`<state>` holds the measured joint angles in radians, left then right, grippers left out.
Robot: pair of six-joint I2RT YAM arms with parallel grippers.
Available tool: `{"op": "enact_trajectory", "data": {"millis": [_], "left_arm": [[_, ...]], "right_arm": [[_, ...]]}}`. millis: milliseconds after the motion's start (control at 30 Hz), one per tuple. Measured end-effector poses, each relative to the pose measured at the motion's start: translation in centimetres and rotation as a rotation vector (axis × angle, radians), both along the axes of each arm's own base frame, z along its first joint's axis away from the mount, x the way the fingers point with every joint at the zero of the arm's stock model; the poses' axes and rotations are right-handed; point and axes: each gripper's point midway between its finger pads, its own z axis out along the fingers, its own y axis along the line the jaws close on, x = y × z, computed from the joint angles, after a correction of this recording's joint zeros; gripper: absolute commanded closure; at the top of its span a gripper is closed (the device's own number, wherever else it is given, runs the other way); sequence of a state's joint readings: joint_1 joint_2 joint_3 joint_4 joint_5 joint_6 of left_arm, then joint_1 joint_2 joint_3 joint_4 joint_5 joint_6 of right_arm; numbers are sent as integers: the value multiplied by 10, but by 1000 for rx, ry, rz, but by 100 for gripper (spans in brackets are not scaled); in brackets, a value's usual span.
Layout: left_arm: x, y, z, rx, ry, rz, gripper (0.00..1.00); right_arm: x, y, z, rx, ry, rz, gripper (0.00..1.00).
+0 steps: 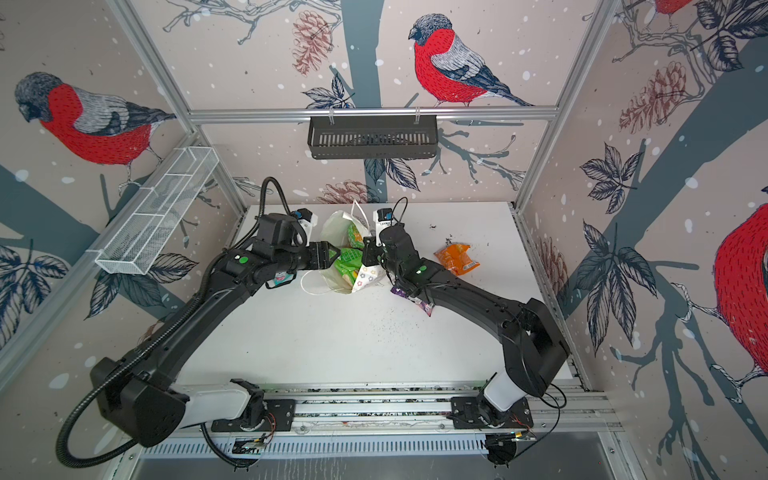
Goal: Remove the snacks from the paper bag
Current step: 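Move the left gripper back over the bag opening while the right gripper holds the rim, then lower the left gripper into the bag and grasp the green chip packet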
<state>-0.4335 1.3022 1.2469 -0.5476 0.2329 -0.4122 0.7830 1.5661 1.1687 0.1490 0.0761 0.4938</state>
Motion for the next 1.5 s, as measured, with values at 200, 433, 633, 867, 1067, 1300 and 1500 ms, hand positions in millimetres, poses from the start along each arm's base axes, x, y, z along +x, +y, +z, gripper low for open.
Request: {"op": "enact_trajectory", "data": {"millis": [200, 433, 633, 867, 1067, 1300, 1500], "left_arm": [[10, -4, -12, 4, 12, 3, 28], [20, 6, -20, 59, 2, 65, 26], [26, 11, -33, 96, 12, 94, 26], [32, 12, -45, 118, 29, 106, 26], [37, 13, -52, 133, 36, 118, 26], [41, 11, -55, 133, 35, 123, 29], [44, 8, -60, 129, 45, 118, 45]], "right_arm": [[-2, 0, -1, -5, 4, 1, 100], [-4, 2, -2, -7, 5, 6, 100], [-4, 3, -1, -8, 4, 6, 100], [-4, 3, -1, -10, 4, 4, 100], [-4, 2, -1, -13, 3, 4, 100], [-5, 2, -1, -14, 3, 4, 100], [-5, 2, -1, -17, 0, 6, 100]]}}
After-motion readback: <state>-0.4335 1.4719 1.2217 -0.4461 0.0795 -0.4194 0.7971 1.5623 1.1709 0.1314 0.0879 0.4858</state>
